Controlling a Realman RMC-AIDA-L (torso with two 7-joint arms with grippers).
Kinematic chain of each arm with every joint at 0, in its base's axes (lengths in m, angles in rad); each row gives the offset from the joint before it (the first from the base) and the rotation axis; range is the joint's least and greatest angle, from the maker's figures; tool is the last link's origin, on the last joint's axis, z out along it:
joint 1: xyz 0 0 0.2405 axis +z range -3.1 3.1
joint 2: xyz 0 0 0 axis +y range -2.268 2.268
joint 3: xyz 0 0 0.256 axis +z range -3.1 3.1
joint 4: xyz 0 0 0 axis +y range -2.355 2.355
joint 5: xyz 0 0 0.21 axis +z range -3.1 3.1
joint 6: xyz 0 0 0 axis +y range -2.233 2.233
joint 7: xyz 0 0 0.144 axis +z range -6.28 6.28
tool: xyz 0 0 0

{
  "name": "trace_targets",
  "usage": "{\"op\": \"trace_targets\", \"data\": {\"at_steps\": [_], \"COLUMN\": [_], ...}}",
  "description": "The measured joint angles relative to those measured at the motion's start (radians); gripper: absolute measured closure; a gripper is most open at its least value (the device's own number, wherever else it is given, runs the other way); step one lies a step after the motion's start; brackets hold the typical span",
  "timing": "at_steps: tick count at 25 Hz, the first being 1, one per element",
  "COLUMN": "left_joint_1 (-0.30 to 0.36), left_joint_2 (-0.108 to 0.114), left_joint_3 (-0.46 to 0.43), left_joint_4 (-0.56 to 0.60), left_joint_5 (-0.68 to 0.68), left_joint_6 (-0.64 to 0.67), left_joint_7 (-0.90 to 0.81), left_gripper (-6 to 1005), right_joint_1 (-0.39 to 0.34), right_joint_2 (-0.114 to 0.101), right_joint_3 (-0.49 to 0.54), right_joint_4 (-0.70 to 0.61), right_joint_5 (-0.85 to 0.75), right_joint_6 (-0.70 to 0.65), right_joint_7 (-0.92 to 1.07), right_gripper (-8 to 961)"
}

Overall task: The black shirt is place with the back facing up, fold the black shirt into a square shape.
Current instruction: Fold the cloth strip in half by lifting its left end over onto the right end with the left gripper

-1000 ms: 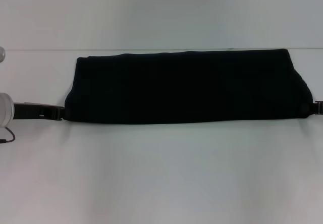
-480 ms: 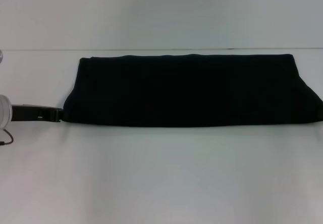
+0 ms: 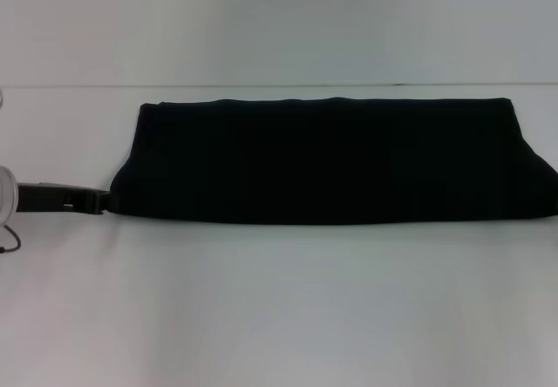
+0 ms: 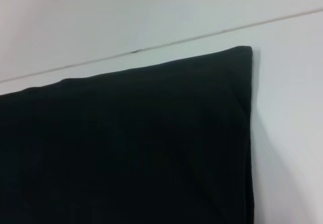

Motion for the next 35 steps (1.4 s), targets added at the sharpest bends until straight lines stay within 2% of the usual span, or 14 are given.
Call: {"op": "trace_targets", "data": {"at_steps": [3,6,10,13,18,22,29,35], "left_joint_1": [0.005,0.017,0.052,0.072,0.059,0.029,-0.057,-0.065], "left_joint_2": [0.000,0.001,-0.004,-0.002,0.009,0.011,0.033,0.032], "left_joint_3": [-0.002,-0.003,-0.005,-0.010,-0.069,-0.088,-0.167,-0.171], "left_joint_4": [0.033,0.081,0.162,0.206,0.205,0.165,-0.078,-0.147], "left_joint_5": [-0.005,-0.006,-0.006,-0.006,-0.009,-0.011,-0.012,-0.005], "left_joint_6": [0.023,0.048,0.081,0.170,0.364,0.430,0.370,0.255], "left_joint_7": [-0.029,-0.061,-0.117,-0.179,-0.307,-0.428,-0.531,-0.598], "left_gripper": [999,999,889,787,562,420,213,58], "right_joint_1": [0.000,-0.012,-0.041,-0.055,-0.047,-0.021,0.055,0.091], "right_joint_2": [0.001,0.016,0.049,0.063,0.064,0.062,0.029,0.026], "right_joint_3": [0.026,0.058,0.079,0.087,0.086,0.075,0.042,0.034], "right_joint_4": [-0.023,-0.098,-0.229,-0.283,-0.276,-0.249,-0.170,-0.166], "right_joint_5": [0.001,0.001,0.003,0.041,0.160,0.216,0.215,0.218], "right_joint_6": [-0.033,-0.089,-0.124,-0.172,-0.270,-0.318,-0.452,-0.551], "right_joint_7": [0.000,0.000,0.001,-0.024,-0.131,-0.169,-0.282,-0.328], "right_gripper": [874,853,792,723,607,453,139,45]}}
